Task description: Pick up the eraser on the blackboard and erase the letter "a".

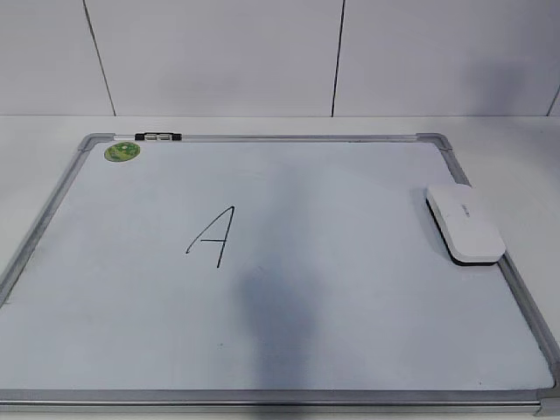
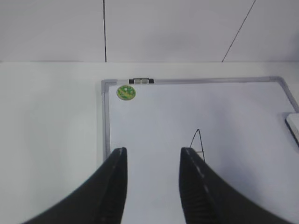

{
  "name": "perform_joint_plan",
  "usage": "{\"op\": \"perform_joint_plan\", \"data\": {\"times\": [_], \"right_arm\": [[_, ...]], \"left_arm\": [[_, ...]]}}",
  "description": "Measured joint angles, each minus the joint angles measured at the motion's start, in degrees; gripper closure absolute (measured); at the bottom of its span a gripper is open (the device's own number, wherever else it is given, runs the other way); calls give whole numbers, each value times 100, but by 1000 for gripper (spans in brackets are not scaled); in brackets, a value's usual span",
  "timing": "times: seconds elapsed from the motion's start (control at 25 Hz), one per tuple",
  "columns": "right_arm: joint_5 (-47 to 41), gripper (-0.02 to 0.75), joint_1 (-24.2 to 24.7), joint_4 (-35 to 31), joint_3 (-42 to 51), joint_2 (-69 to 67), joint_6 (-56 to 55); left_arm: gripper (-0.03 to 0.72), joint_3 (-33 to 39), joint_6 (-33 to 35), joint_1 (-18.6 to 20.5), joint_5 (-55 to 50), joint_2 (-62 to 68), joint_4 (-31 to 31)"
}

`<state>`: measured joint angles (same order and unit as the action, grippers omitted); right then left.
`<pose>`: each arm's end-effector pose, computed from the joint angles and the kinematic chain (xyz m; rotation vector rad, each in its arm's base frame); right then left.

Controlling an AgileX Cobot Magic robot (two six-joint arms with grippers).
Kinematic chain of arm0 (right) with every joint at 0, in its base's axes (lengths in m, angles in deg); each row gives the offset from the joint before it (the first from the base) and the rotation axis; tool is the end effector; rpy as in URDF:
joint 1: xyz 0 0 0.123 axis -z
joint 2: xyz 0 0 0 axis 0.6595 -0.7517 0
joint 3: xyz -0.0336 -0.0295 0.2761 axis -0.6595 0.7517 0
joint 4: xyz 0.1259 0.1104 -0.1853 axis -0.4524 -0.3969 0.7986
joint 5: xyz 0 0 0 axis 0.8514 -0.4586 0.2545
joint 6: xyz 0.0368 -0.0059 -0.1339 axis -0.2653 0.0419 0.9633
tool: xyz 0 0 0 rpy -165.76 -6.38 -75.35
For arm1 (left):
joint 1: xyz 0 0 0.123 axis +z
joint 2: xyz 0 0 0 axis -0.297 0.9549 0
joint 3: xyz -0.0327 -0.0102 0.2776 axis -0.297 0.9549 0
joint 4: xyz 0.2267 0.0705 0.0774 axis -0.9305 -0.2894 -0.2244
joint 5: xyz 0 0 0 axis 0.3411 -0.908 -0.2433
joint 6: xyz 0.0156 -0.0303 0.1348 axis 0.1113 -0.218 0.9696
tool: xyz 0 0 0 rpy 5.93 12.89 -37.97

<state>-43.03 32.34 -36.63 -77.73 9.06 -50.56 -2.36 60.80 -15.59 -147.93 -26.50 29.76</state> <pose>0.2073 0.0595 0.4611 -0.0642 2.2516 0.4045 0.1329 -0.0313 0.4702 0.0634 2.0952 -0.2840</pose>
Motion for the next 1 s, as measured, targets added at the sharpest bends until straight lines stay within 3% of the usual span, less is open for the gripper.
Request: {"op": "perform_joint_plan", "data": {"times": [0.68, 1.0], "right_arm": [[-49, 148, 0, 185, 3510, 3552, 60], [-62, 148, 0, 194, 4469, 4715, 688]], "left_arm": [[424, 89, -261, -168, -39, -2619, 425], [425, 1753, -261, -168, -39, -3987, 5]]}}
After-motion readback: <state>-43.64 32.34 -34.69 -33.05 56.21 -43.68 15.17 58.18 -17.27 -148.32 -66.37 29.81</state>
